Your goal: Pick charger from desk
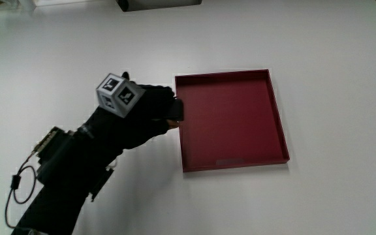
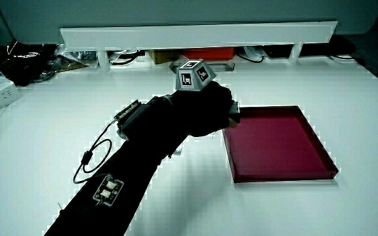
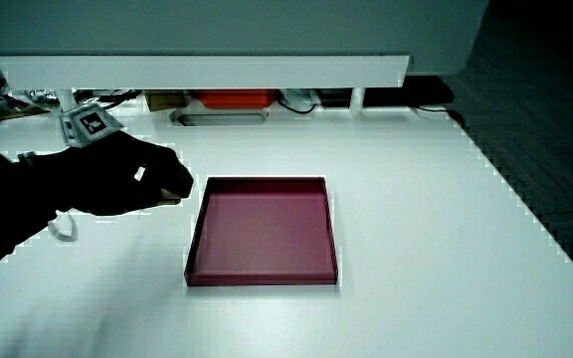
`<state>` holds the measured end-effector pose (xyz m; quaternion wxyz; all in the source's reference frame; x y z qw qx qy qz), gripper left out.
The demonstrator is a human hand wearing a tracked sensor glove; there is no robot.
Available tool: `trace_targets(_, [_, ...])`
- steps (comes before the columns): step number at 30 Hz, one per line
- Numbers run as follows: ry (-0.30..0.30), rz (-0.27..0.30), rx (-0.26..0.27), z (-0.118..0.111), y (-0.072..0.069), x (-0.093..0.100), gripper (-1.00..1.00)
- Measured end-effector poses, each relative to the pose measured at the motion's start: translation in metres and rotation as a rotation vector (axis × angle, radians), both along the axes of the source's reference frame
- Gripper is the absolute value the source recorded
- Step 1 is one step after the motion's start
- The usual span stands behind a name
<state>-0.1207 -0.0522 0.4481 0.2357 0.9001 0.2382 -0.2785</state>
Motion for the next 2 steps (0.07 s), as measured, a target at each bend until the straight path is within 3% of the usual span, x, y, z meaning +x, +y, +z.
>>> trace_targets(1, [0.055, -0.014, -0.031, 0.008, -0.002, 0.003, 1.0])
trace_targets(2, [-0.013, 0.016, 0.012, -0.005, -0.002, 0.01, 1.0])
